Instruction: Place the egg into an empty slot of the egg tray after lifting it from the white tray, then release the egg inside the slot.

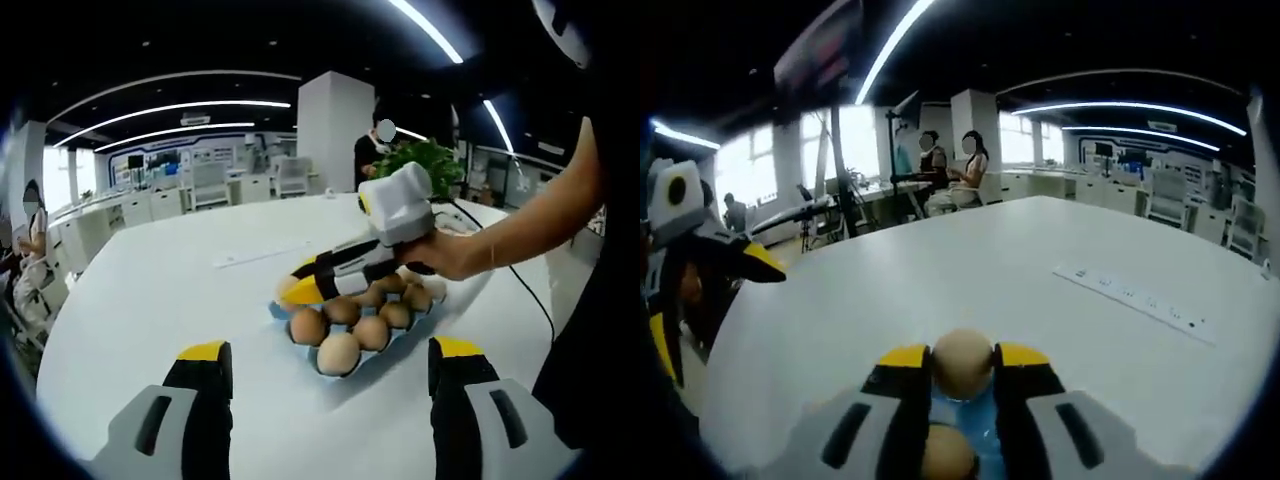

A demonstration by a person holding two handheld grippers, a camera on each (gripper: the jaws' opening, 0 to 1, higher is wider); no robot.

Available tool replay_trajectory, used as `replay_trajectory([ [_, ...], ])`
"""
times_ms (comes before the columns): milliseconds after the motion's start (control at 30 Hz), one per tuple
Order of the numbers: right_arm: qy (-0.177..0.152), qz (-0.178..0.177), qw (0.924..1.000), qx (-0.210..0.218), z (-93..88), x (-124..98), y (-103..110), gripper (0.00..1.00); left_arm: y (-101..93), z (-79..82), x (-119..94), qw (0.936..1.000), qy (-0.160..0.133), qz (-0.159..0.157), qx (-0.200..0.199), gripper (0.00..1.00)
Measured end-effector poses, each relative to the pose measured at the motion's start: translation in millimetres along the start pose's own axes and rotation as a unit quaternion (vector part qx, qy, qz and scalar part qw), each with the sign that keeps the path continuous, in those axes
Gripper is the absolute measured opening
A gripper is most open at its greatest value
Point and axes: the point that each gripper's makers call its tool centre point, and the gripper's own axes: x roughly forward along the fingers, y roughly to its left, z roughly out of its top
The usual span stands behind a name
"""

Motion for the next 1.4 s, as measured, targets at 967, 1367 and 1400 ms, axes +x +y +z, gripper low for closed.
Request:
replay_trajectory([
  [967,0.021,0.013,0.996,0.086,-11.3,3.5,-3.4,0.23,0.0,-0.1,-0.6,1.0,0.0,0.0,0.0,0.81],
  [1367,-0.008,0.002,0.9986,0.052,1.7,-16.4,-5.5,0.23,-2.7,2.1,-1.6,1.0,-0.001,0.0,0.005,0.8],
  [1400,-0.02,-0.004,0.9981,0.058,5.8,-22.7,-8.7,0.23,-3.3,2.3,-1.5,1.0,-0.001,-0.001,0.006,0.8],
])
